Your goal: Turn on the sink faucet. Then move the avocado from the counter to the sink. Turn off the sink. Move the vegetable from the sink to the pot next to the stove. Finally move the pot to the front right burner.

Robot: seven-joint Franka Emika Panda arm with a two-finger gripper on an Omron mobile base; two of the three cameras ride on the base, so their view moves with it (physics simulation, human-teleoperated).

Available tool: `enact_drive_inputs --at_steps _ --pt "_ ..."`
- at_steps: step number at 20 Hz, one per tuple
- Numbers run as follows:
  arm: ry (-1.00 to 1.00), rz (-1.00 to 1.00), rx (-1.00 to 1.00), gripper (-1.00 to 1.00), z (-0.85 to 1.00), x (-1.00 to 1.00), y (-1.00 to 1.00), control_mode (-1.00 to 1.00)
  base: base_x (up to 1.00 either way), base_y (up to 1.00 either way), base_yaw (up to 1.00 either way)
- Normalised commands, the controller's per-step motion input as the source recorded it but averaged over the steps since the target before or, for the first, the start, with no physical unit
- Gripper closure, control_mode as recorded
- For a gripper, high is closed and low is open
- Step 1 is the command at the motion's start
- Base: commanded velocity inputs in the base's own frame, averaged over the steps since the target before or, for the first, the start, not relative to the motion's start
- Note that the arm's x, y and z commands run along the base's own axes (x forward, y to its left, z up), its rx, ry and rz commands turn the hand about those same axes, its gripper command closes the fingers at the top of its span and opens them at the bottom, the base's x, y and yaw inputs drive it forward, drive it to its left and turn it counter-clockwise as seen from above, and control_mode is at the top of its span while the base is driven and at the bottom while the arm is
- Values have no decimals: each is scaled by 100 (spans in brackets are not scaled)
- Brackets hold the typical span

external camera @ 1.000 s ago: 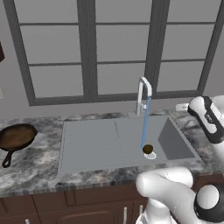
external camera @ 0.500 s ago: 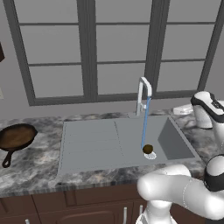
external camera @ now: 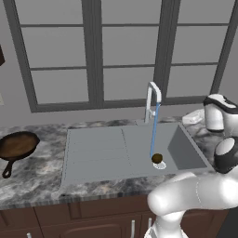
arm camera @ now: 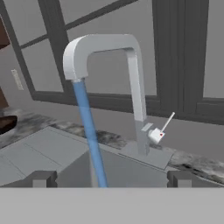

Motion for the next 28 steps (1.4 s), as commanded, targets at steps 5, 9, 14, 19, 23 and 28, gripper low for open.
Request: enact_drive_inputs --at_steps 5,9,14,19,23,28 --pt "-6 1 0 -100 -30 33 -1 -100 0 0 0" --pt "-1 0 0 -100 -7 38 0 -100 0 0 0" --pt "0 5 0 -100 -6 52 0 -100 0 0 0" --pt "-3 11 0 -100 -8 54 0 -100 0 0 0" --pt "-6 14 0 -100 -16 38 0 -100 0 0 0" --pt "-14 18 0 -100 -27 24 -9 -100 0 0 0"
